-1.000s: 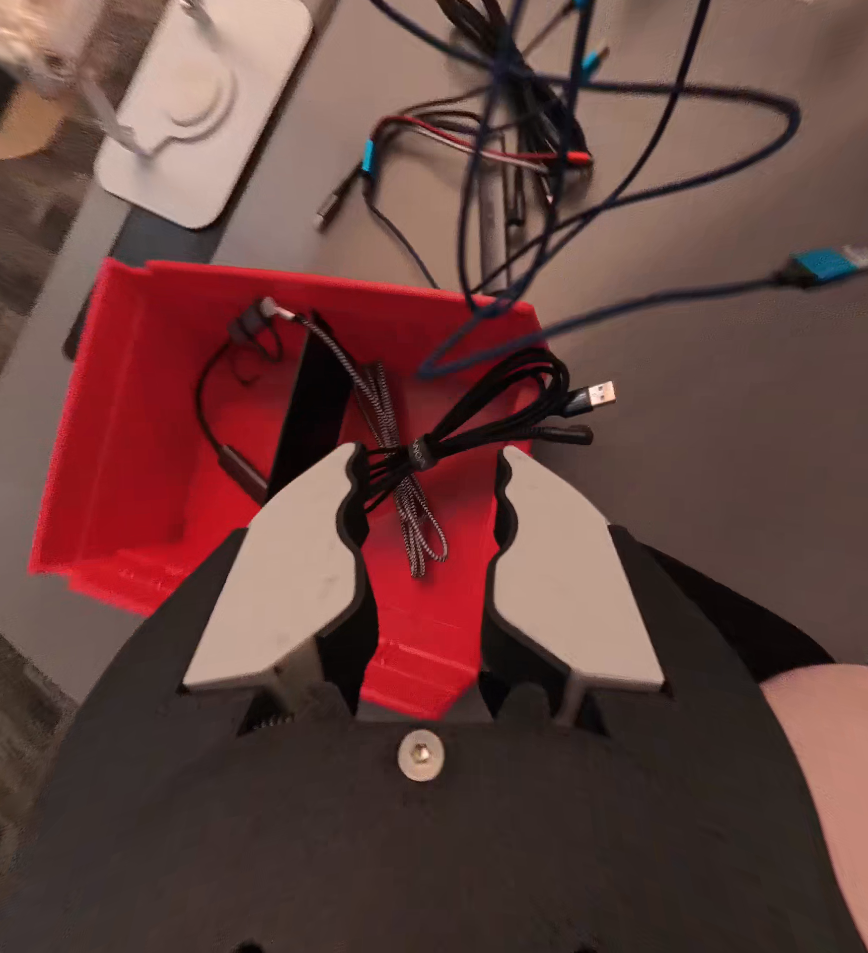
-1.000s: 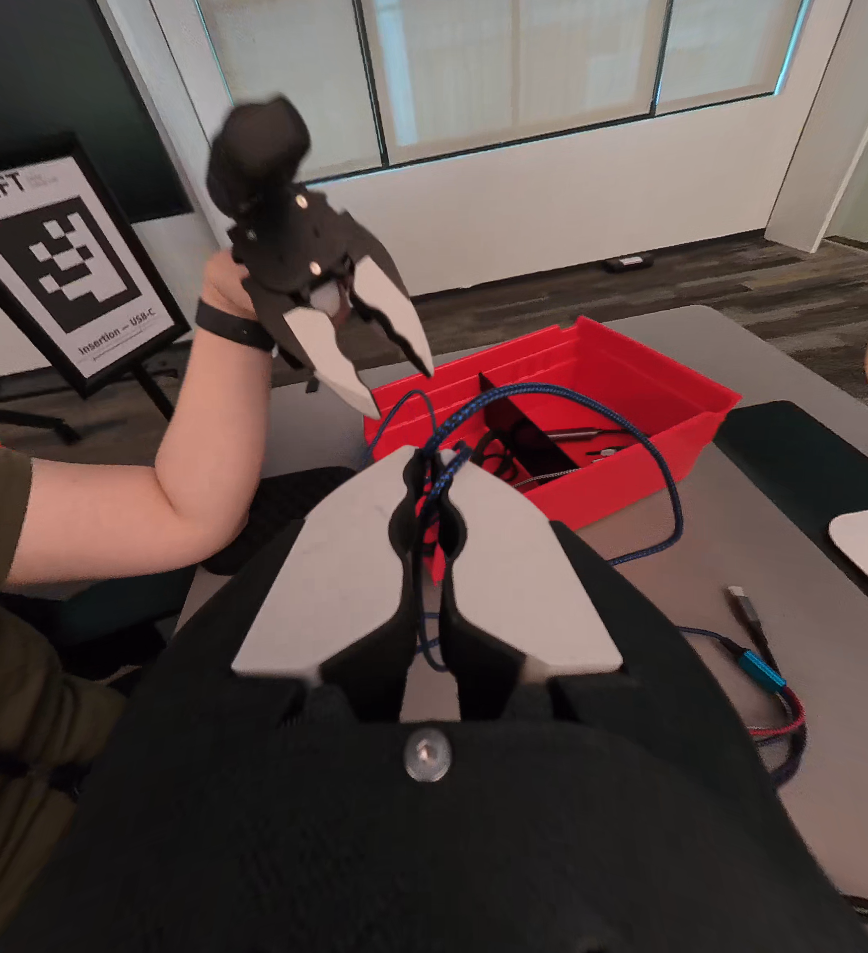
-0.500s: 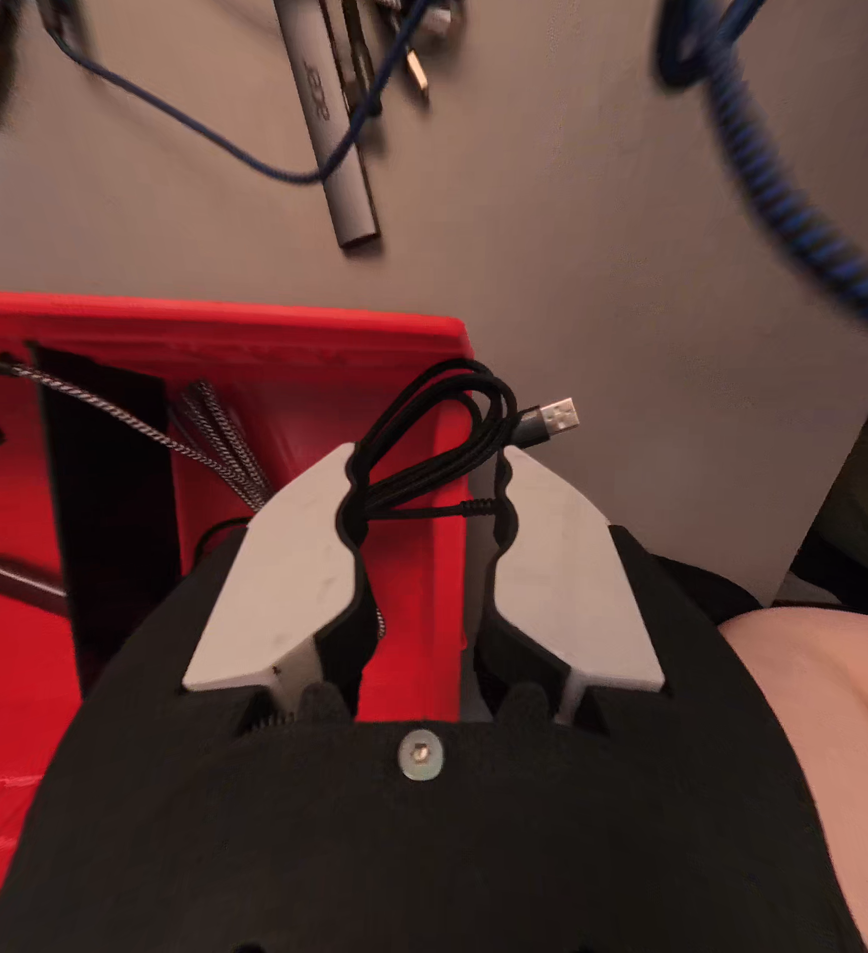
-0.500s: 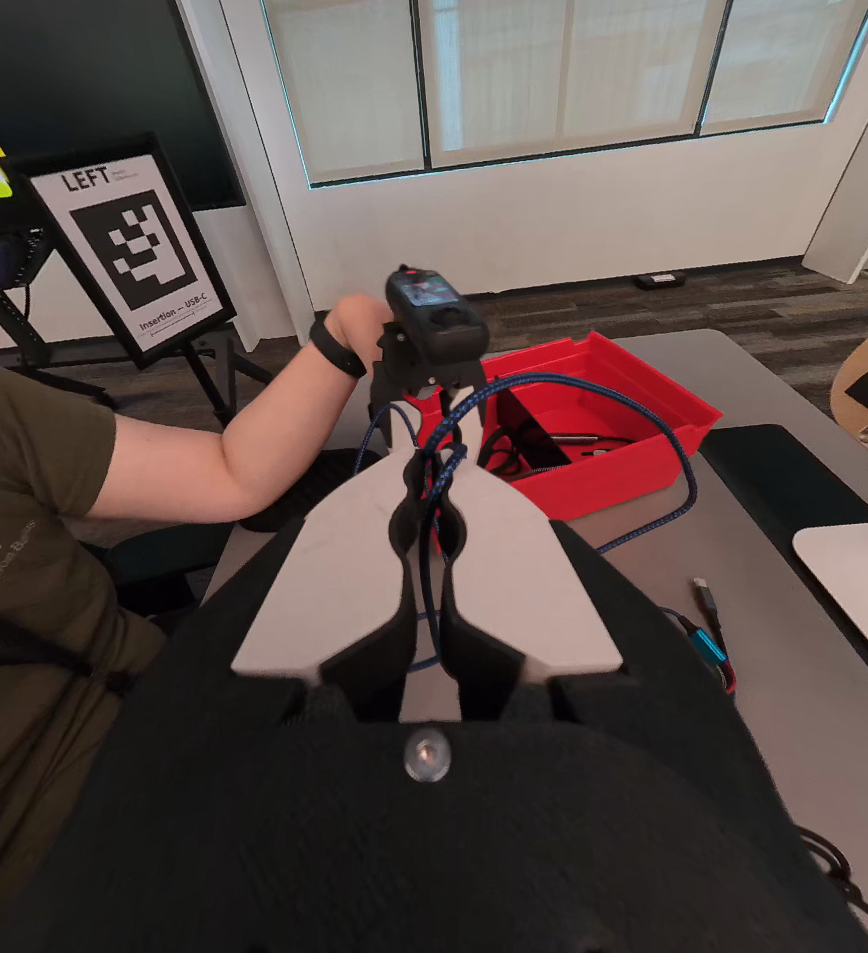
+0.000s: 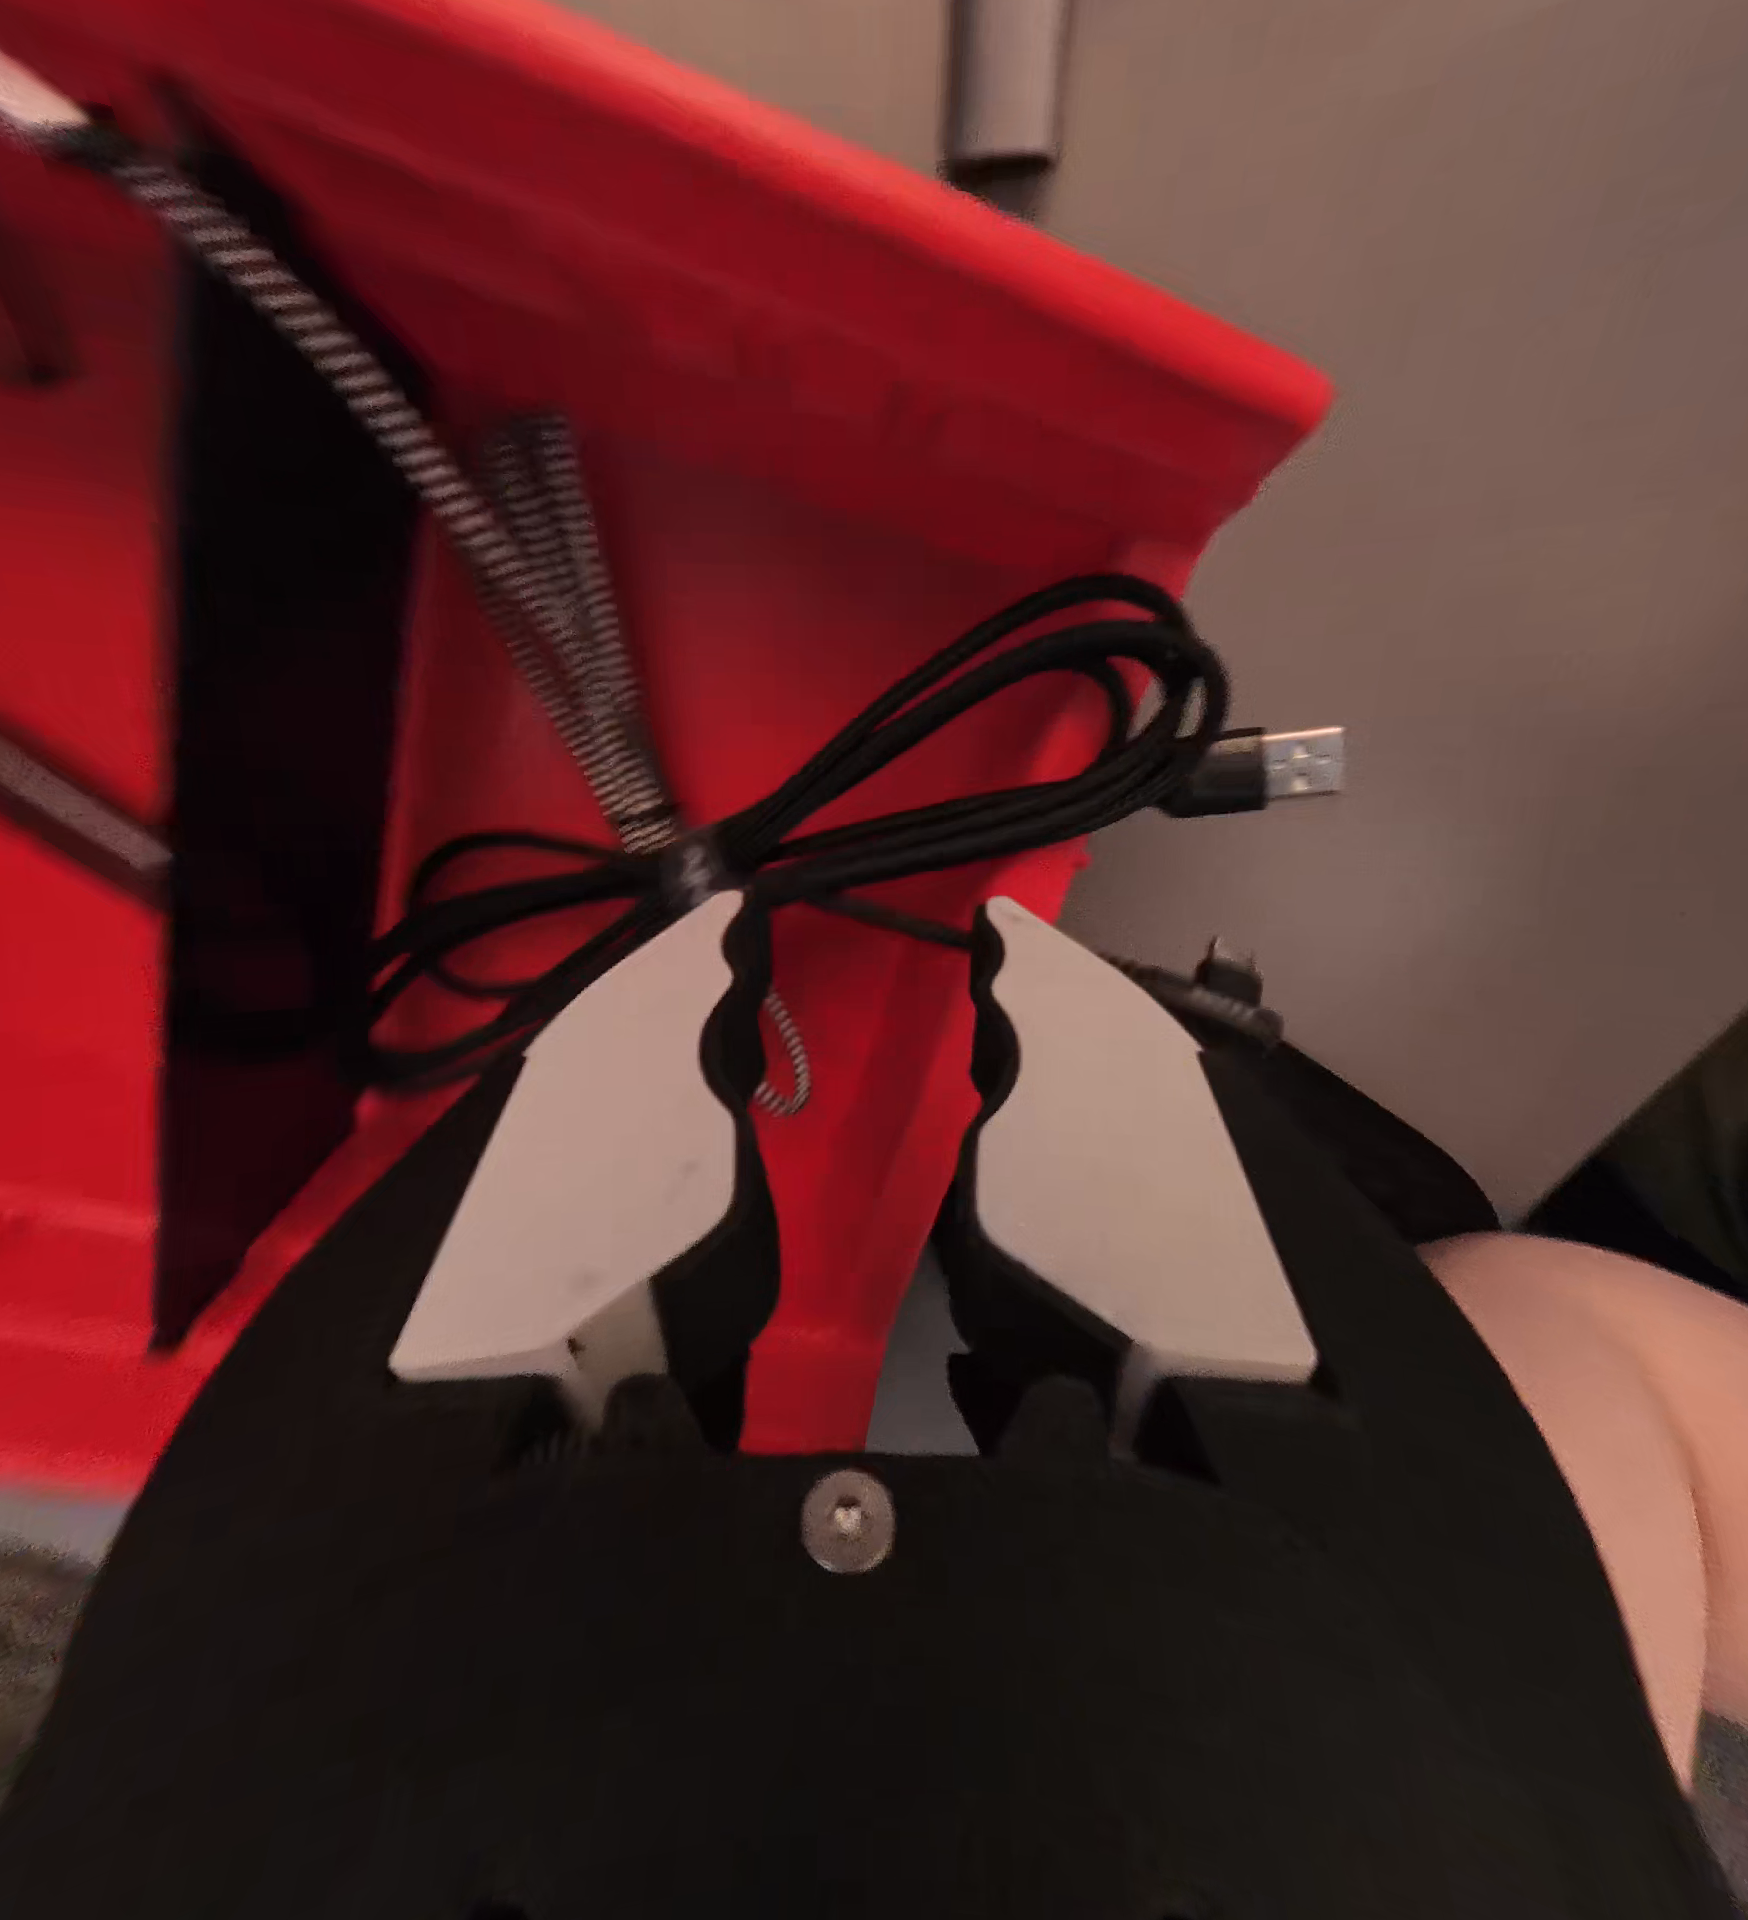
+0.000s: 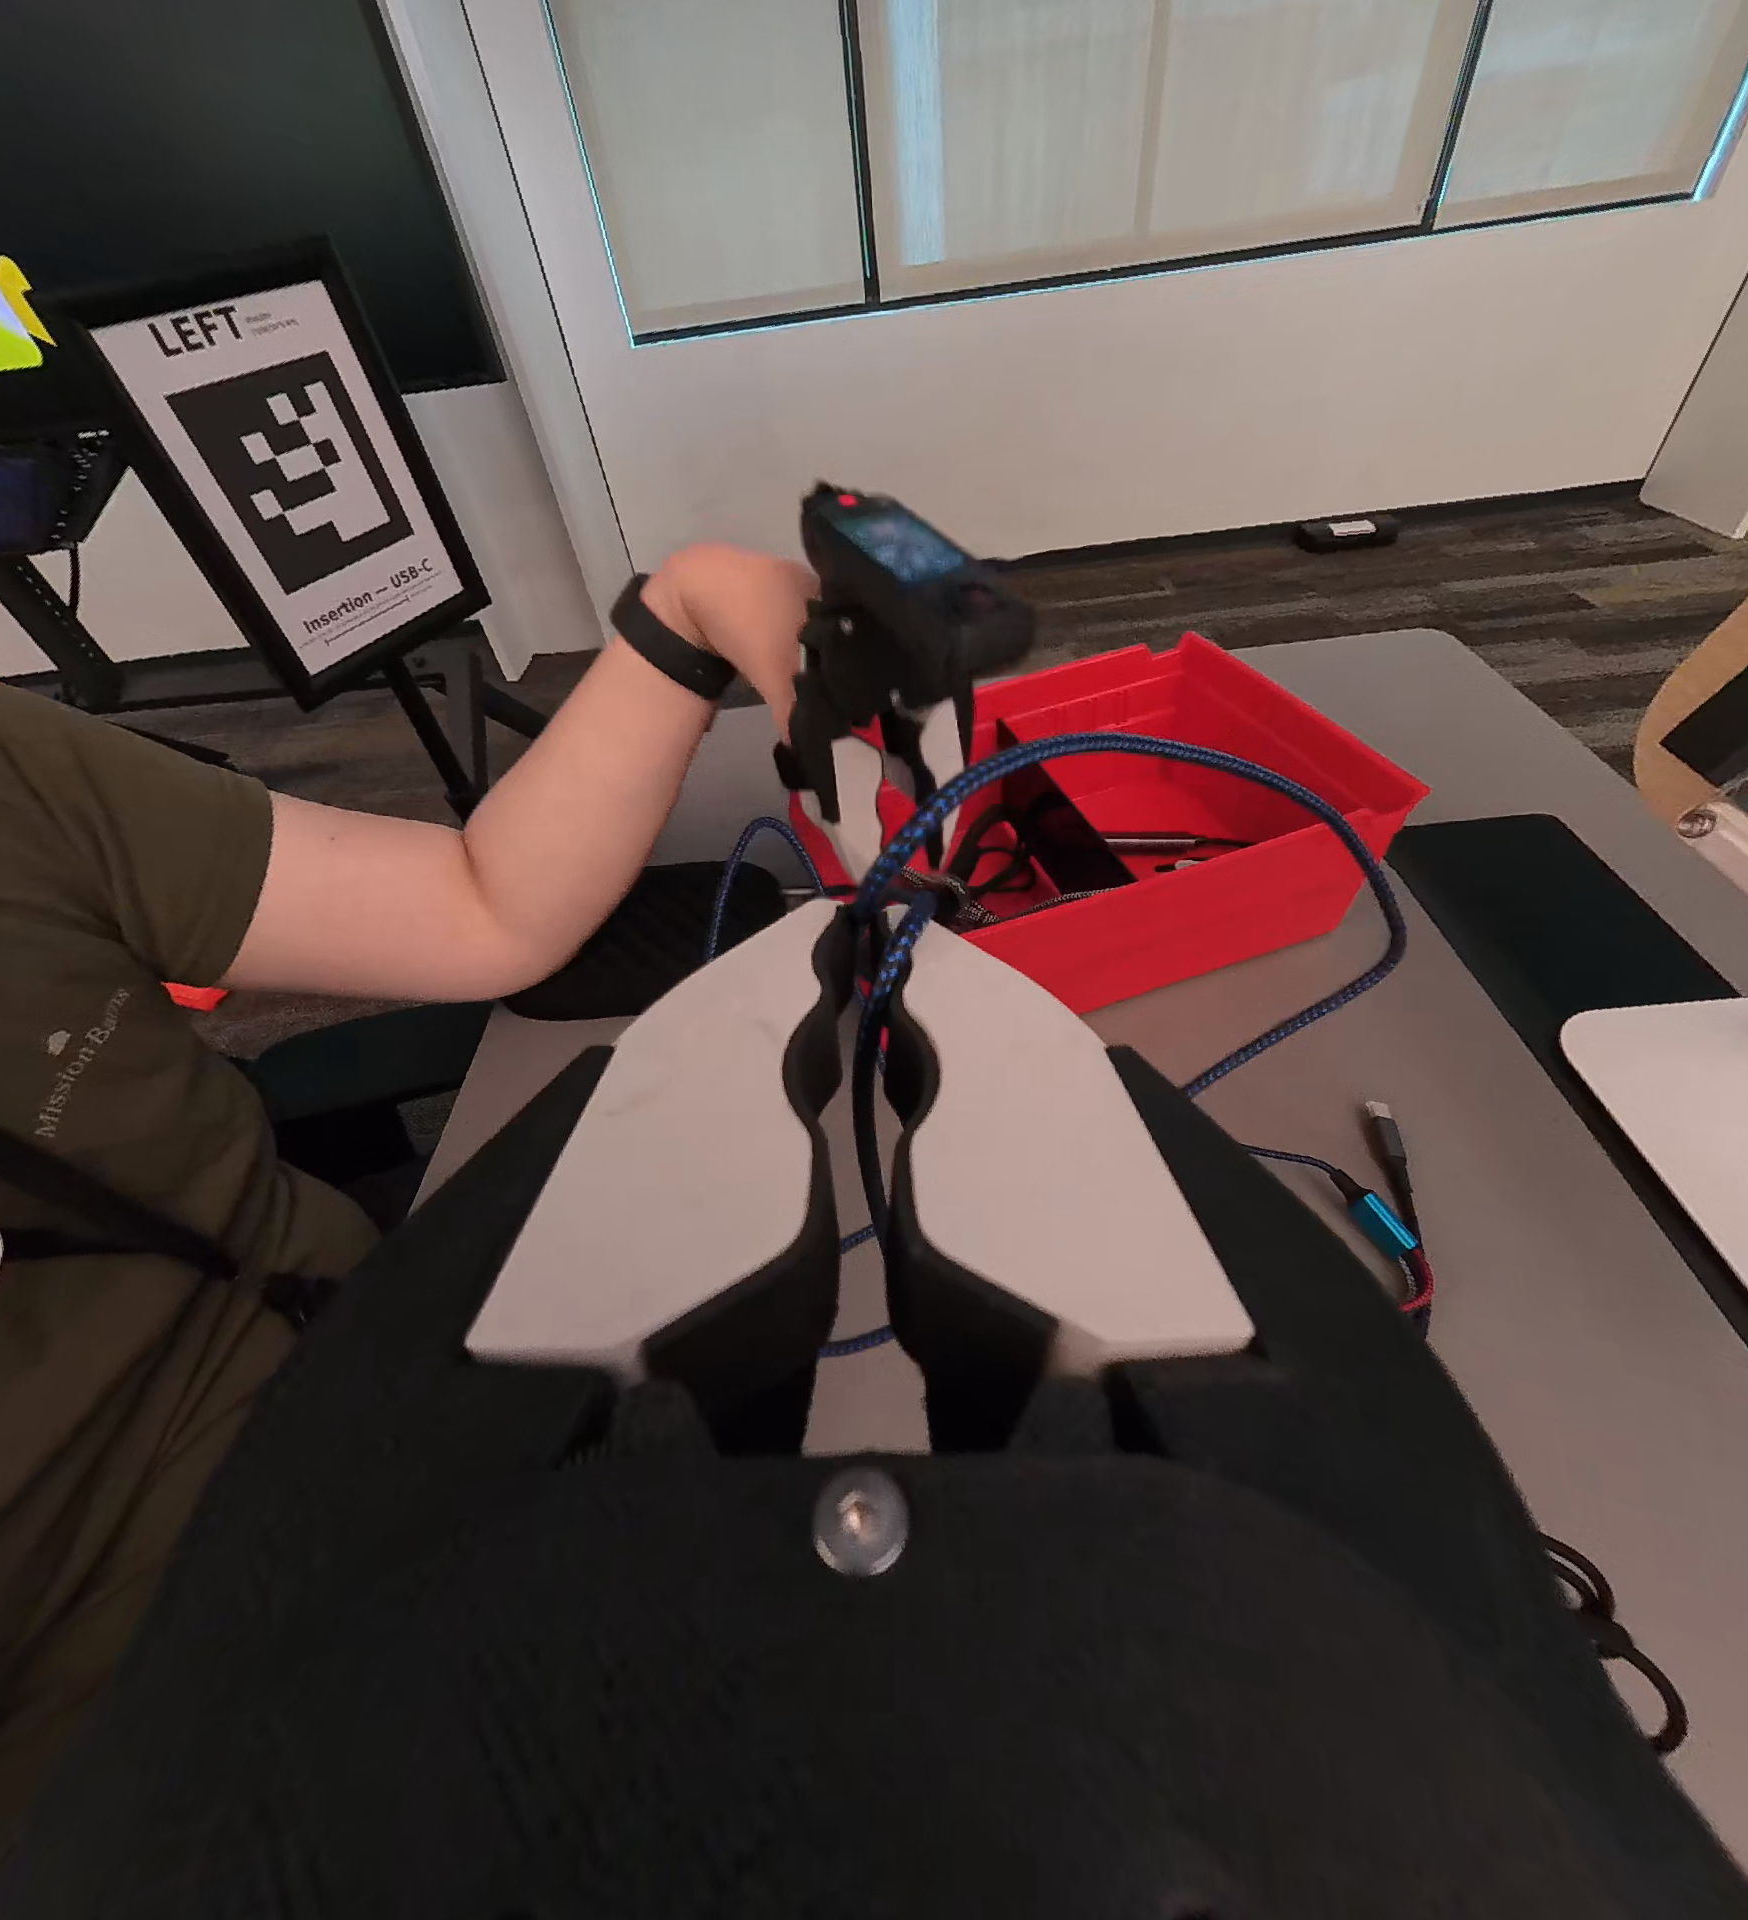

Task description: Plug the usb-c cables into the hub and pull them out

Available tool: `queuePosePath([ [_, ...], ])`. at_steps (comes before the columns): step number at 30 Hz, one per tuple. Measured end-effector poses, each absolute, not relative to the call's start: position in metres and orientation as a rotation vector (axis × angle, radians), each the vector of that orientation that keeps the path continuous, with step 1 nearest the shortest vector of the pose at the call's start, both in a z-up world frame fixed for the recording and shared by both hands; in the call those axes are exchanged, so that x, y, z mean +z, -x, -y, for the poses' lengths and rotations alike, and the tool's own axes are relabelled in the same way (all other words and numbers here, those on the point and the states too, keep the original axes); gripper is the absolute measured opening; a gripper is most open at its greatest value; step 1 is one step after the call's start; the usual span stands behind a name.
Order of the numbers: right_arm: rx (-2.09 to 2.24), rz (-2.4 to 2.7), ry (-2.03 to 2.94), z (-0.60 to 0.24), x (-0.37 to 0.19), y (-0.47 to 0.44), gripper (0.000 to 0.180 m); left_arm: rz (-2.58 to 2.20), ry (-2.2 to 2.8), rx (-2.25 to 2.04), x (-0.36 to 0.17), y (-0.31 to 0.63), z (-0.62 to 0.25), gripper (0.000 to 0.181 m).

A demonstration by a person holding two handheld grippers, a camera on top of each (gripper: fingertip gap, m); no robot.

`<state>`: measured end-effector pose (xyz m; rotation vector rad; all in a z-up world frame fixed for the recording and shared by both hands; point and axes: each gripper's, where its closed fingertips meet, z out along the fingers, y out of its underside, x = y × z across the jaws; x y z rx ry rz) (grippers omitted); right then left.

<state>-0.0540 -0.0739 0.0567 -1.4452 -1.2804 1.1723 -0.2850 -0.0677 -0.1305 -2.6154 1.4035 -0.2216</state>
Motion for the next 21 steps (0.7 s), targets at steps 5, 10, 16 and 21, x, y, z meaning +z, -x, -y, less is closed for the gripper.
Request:
queuePosePath([
  [5,1.137,1.298,1.450,0.074,0.054,0.057,0.003,-0.859,2.560,0.079,-0.075,0.347,0.046,0.057],
  [10,1.110,1.308,1.461,0.074,0.051,0.061,0.003,-0.504,2.742,0.117,-0.086,0.394,0.057,0.064],
  [16,1.069,1.319,1.495,0.070,0.043,0.061,0.003,-0.455,2.968,0.076,-0.127,0.413,0.069,0.058],
  [21,1.049,1.321,1.529,0.063,0.036,0.060,0.003,-0.443,3.059,-0.087,-0.143,0.414,0.084,0.032],
])
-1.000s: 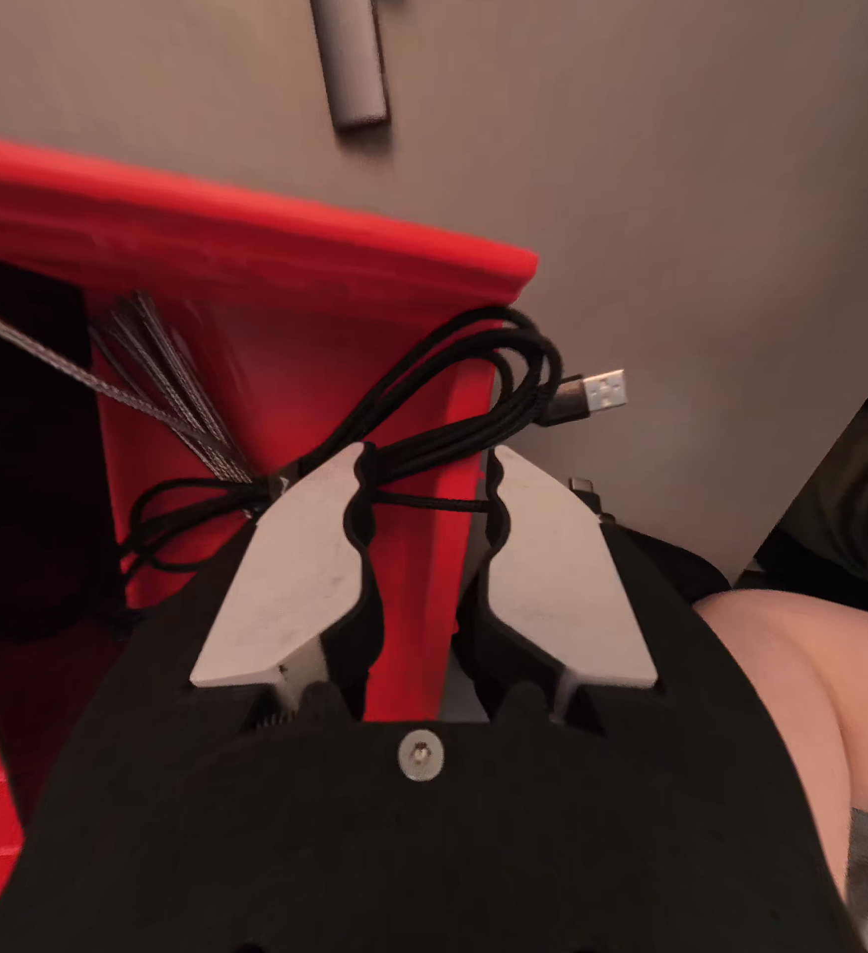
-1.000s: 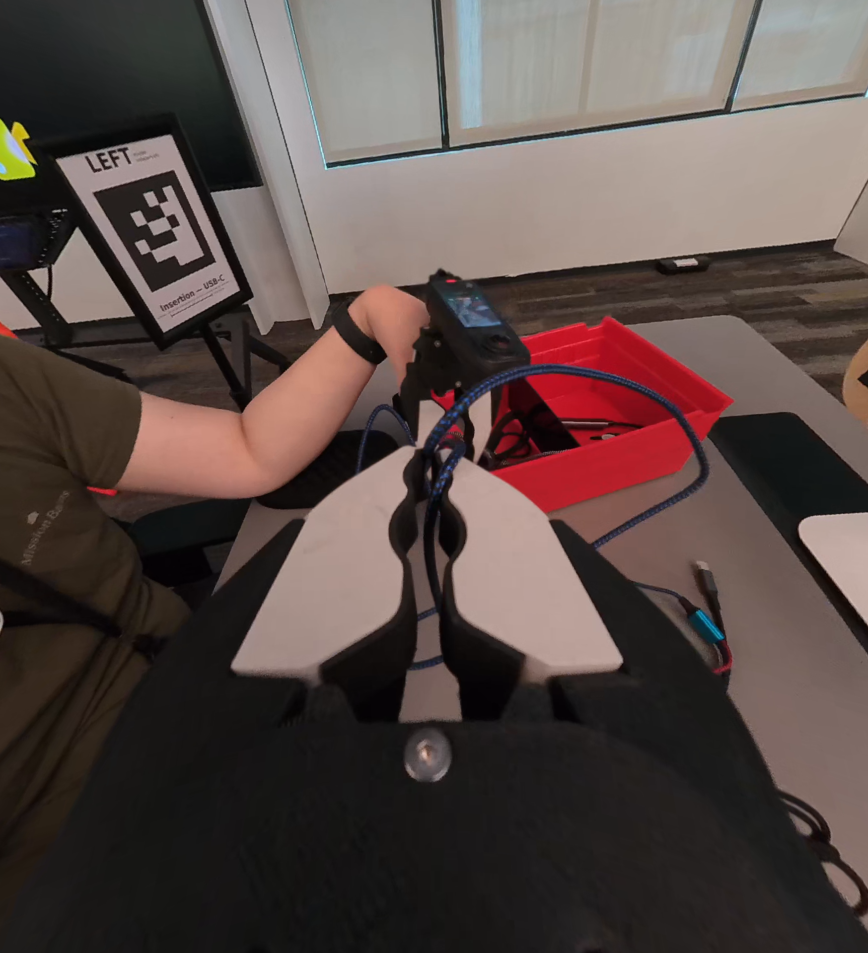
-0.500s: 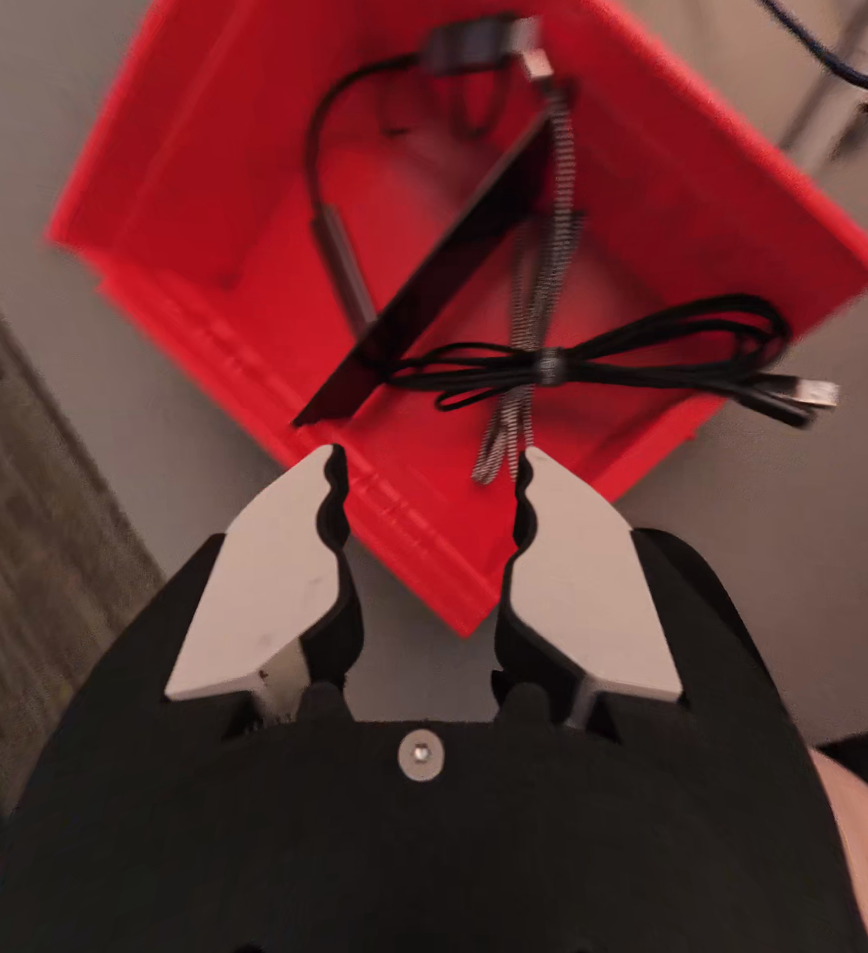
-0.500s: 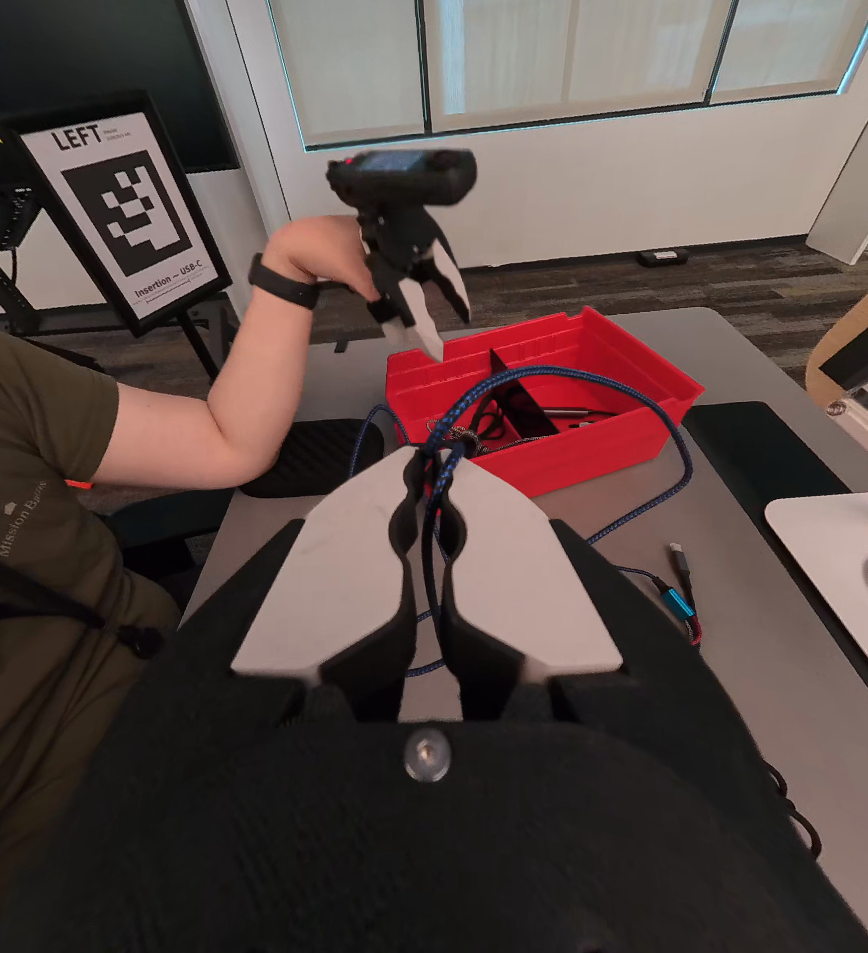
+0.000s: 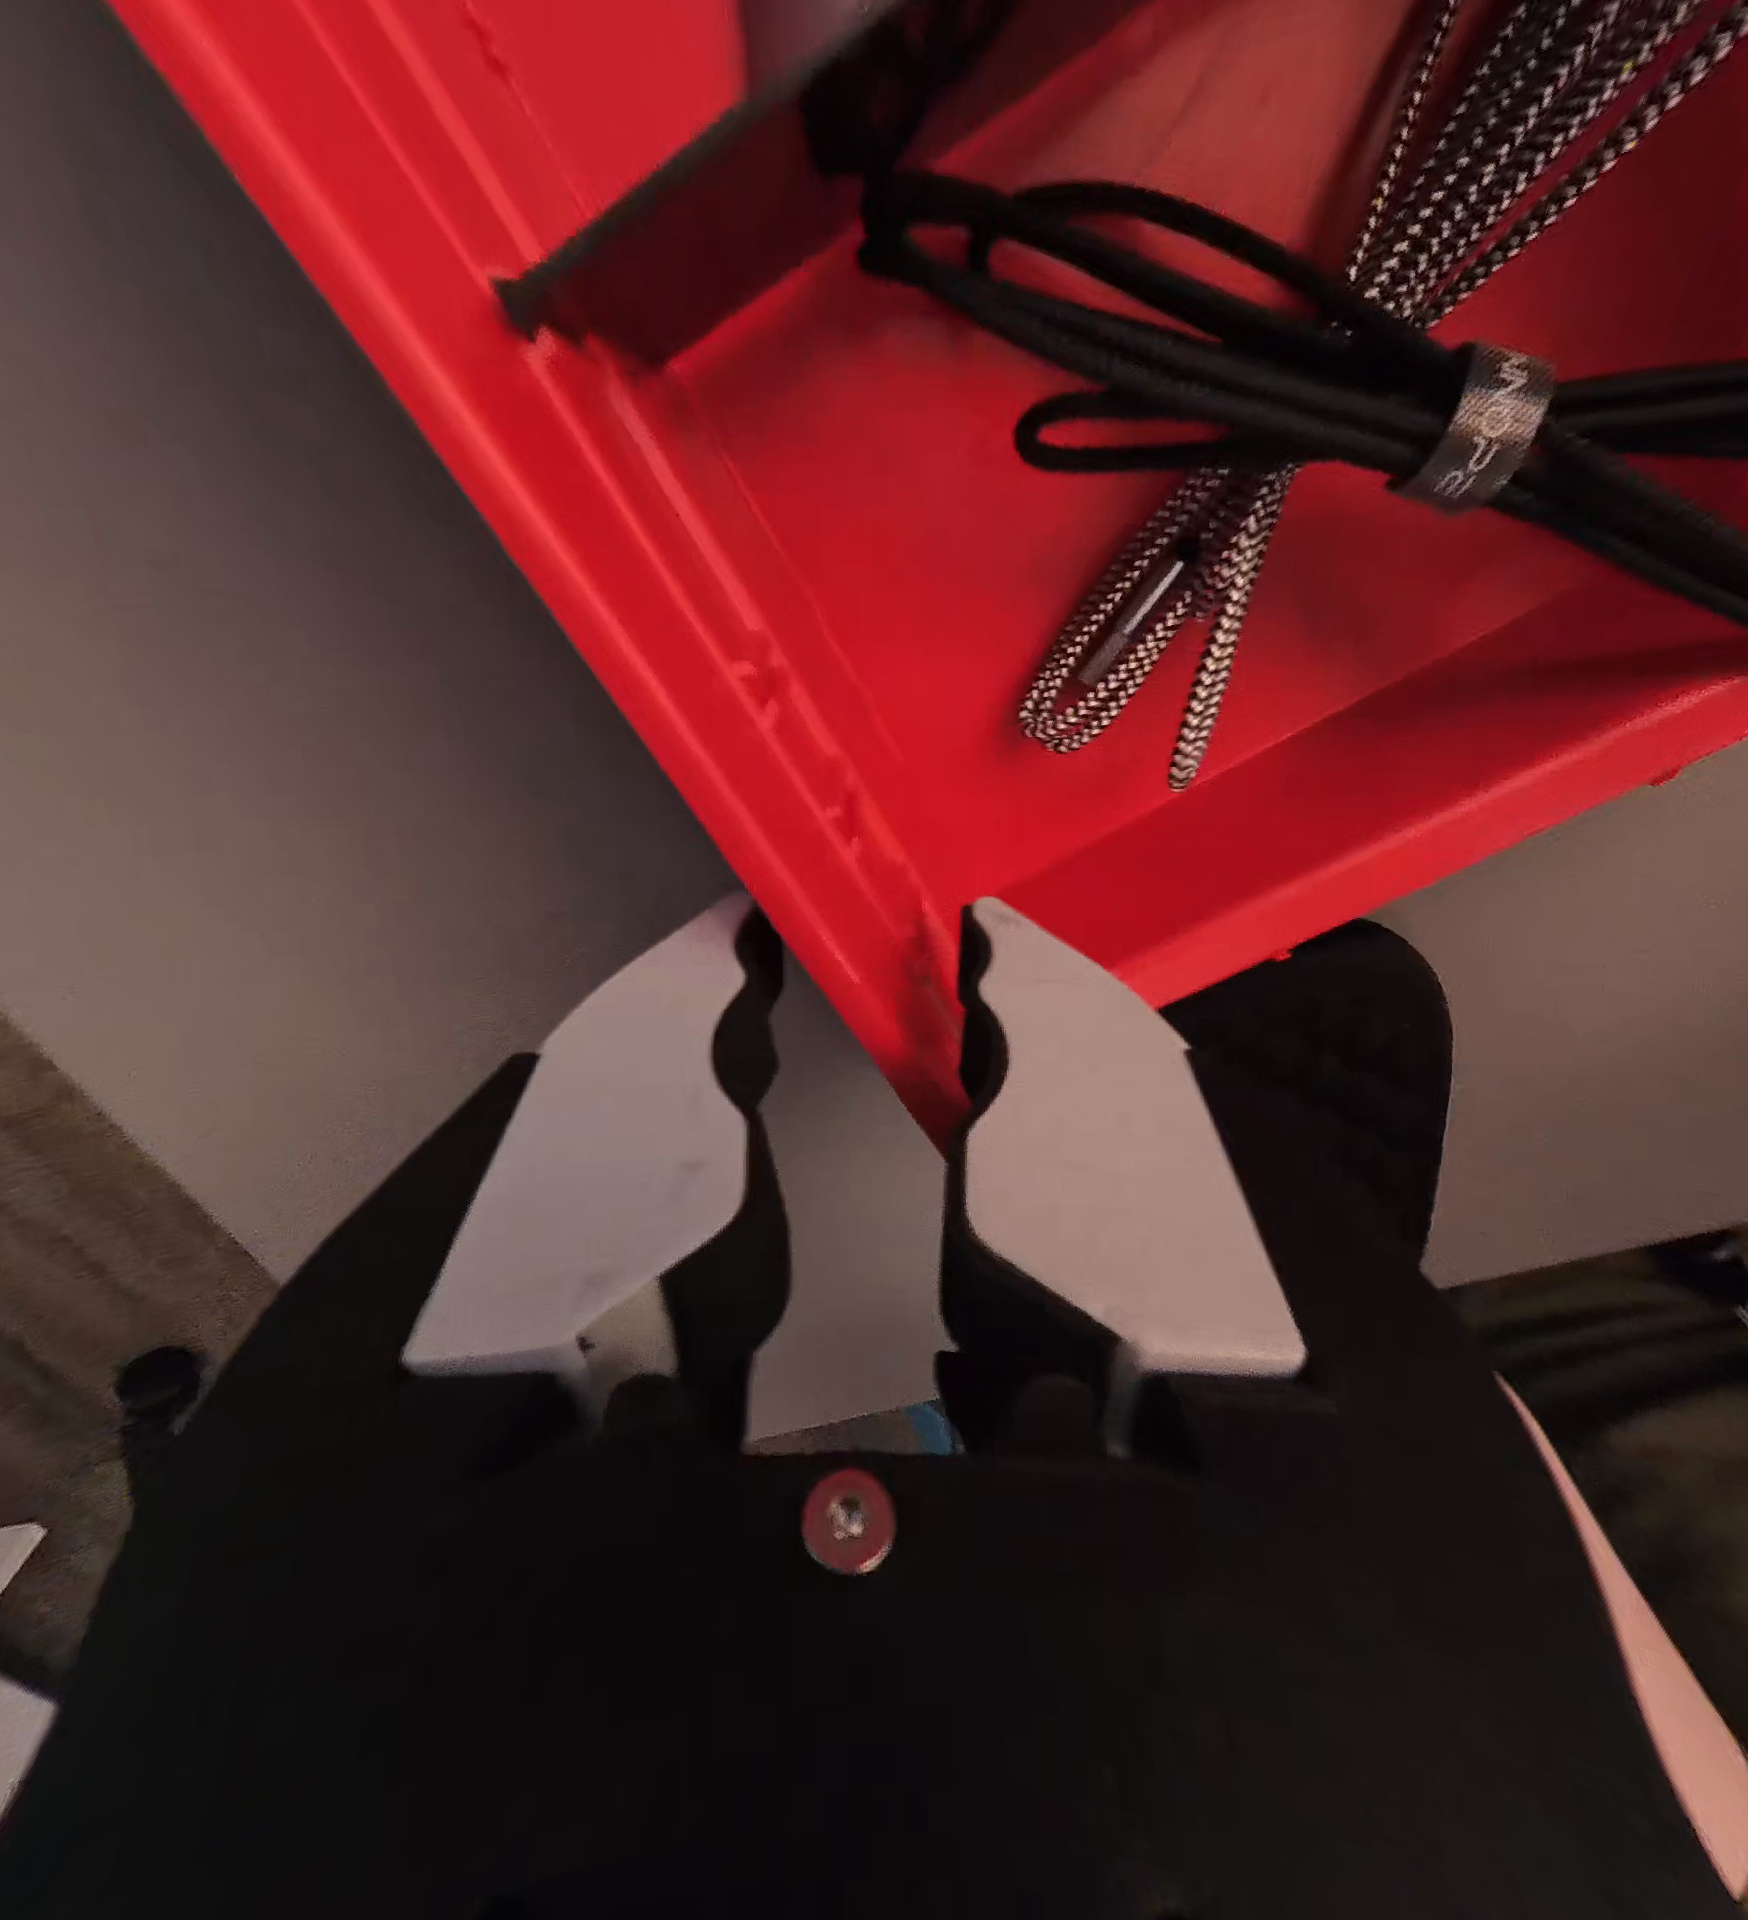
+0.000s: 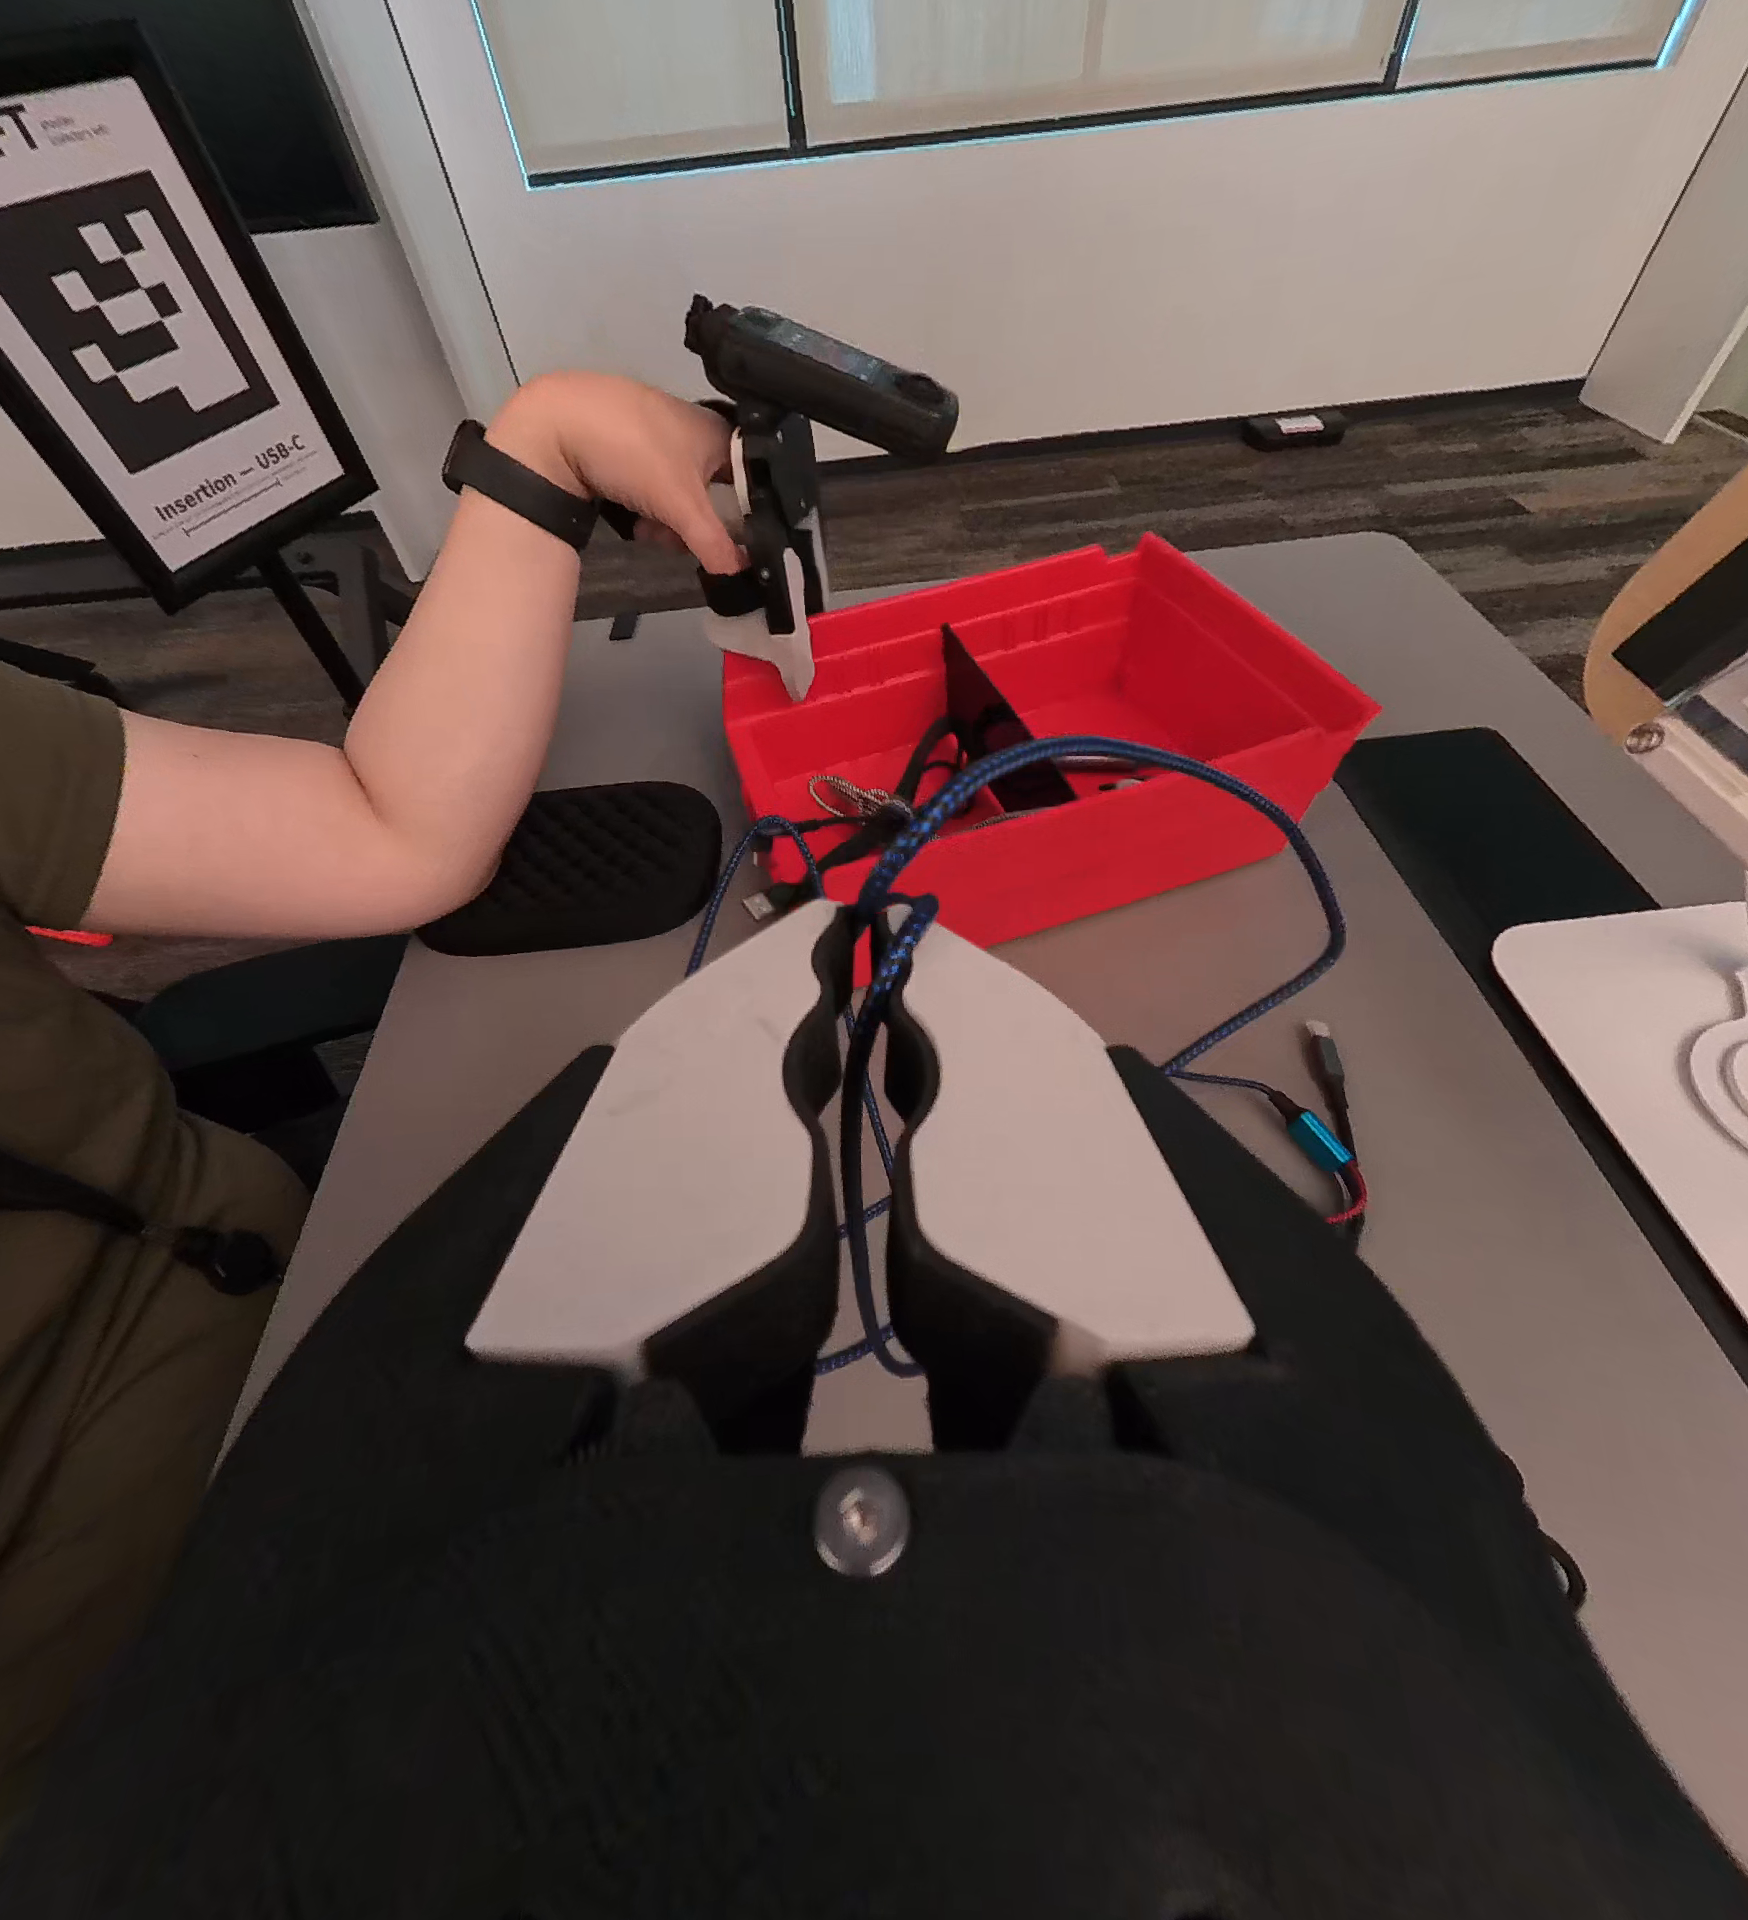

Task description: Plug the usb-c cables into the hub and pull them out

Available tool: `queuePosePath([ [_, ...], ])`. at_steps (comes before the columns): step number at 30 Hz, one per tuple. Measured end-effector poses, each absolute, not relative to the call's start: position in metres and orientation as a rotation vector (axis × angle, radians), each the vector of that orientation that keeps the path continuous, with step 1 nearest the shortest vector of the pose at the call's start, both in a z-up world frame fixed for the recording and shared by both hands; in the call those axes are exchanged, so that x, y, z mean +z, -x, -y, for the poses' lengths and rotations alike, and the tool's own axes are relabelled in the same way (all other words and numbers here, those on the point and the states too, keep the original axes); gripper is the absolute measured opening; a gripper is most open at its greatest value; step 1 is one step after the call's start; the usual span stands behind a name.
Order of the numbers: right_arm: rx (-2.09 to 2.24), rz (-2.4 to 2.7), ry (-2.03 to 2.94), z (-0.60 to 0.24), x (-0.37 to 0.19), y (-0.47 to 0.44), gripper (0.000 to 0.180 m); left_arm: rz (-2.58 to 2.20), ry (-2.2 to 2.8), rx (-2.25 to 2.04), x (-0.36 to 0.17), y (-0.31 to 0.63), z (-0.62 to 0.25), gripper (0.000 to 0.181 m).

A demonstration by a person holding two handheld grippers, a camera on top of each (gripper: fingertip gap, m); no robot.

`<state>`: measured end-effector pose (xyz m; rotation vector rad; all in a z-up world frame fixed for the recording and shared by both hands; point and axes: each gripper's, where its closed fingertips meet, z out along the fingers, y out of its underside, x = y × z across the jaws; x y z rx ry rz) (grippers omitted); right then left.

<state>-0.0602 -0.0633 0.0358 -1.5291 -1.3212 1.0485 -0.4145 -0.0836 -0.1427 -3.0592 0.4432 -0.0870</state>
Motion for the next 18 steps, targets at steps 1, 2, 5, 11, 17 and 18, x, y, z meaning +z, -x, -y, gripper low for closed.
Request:
queuePosePath([
  [1,1.048,1.318,1.540,0.062,0.034,0.060,0.003,-0.426,3.063,-0.091,-0.144,0.418,0.083,0.020],
  [2,1.046,1.309,1.559,0.060,0.032,0.060,0.003,-0.396,3.062,-0.081,-0.144,0.422,0.082,0.013],
  [5,1.022,1.292,1.620,0.052,0.024,0.060,0.003,-0.286,3.056,-0.175,-0.144,0.426,0.078,0.007],
  [11,0.879,1.230,1.792,0.038,0.005,0.061,0.003,-0.116,3.014,-0.163,-0.142,0.442,0.067,0.006],
  [17,0.433,1.208,2.161,0.055,-0.034,0.055,0.003,0.100,2.903,0.004,-0.109,0.457,0.063,0.016],
  [18,0.336,1.254,2.204,0.065,-0.041,0.054,0.003,0.132,2.847,0.053,-0.095,0.460,0.063,0.018],
])
